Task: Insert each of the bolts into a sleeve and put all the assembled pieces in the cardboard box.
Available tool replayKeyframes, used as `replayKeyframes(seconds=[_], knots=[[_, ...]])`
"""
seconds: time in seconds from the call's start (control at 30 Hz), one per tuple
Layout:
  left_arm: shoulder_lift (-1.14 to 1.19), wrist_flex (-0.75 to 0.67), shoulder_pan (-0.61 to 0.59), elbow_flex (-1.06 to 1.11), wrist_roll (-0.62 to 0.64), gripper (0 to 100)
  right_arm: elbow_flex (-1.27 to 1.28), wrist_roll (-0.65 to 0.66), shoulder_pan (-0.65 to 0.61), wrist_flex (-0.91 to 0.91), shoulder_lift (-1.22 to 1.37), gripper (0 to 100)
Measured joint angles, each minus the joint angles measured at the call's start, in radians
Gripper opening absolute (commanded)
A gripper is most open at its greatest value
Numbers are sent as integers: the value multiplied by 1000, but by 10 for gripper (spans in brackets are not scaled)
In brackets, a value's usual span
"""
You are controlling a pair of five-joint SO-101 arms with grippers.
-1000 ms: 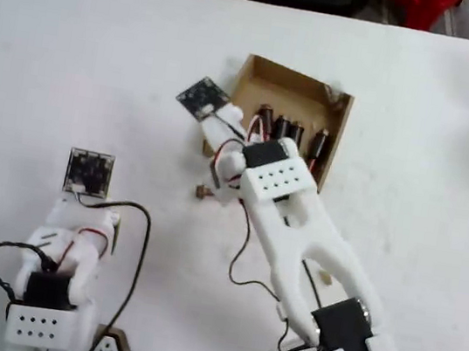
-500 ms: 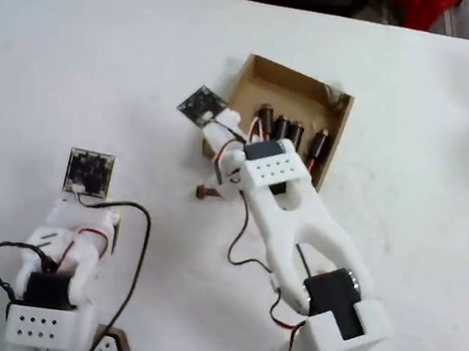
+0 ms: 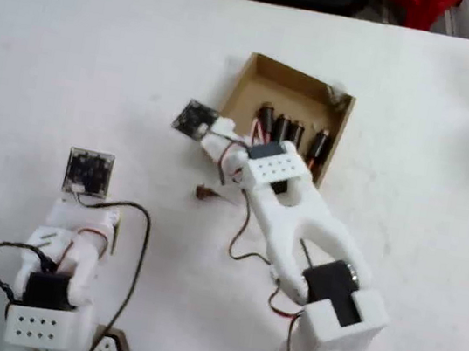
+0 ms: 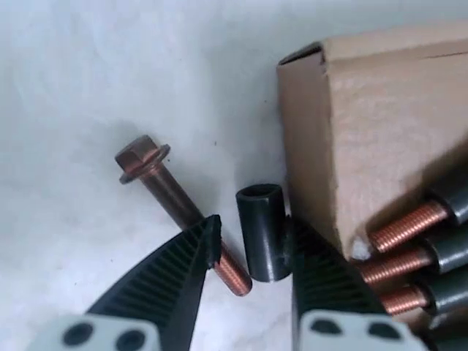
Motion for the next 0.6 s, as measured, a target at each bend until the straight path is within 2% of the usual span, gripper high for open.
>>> replayKeyframes(seconds=[0.27,0.47,0.6], knots=[[0,0,0,0,0,72,-58,11,3,32,54,131],[0,0,0,0,0,72,-144,101,12,133,106,132],[0,0,0,0,0,72,-196,107,18,181,141,194]])
